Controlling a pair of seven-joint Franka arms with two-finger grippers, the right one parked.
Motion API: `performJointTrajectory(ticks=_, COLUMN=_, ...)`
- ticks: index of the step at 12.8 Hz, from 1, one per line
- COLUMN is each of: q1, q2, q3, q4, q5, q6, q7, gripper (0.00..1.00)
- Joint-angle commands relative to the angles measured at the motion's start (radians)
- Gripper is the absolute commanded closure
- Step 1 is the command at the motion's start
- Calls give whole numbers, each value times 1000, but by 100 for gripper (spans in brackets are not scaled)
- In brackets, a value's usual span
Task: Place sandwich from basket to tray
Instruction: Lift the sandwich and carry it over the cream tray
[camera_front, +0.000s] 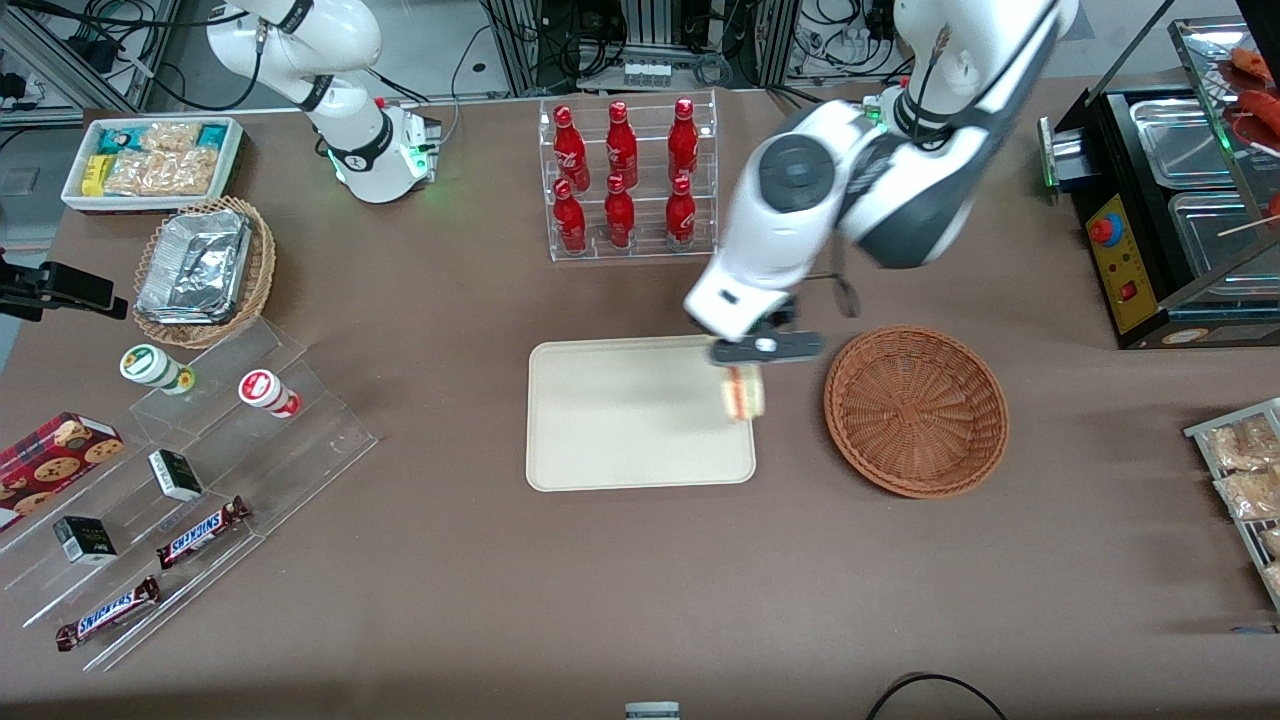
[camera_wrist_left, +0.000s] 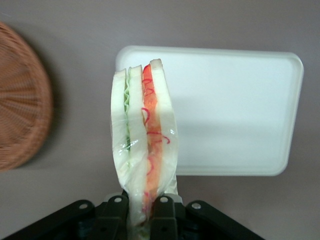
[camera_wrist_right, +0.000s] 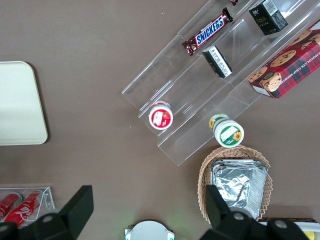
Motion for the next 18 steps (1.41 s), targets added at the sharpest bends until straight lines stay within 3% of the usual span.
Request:
performJointTrajectory(ticks=1, q1=-69, q2=153, q3=0, q4=117, q5=81, q6=8, q7=-14, gripper=100)
performJointTrajectory(ticks=3, q1=-96, q2=226, q3=0, q4=130, q5=107, q6=83, q7=-41, gripper=100)
performJointTrajectory(ticks=5, q1=-123, q2=311, q3=2, q4=154, q5=173, q6=195, q7=-63, gripper=100)
performJointTrajectory(ticks=8, q1=-143, q2=374, q3=3, q4=154, q5=286, q6=212, q7=-137, gripper=100)
performJointTrajectory(ticks=14, q1=-162, q2=435, q3=3, q4=161, q5=299, q6=252, q7=-138, gripper=100)
performJointTrajectory(ticks=18, q1=-177, q2=461, q3=3, q4=153, q5=349, q6=252, q7=-140, gripper=100)
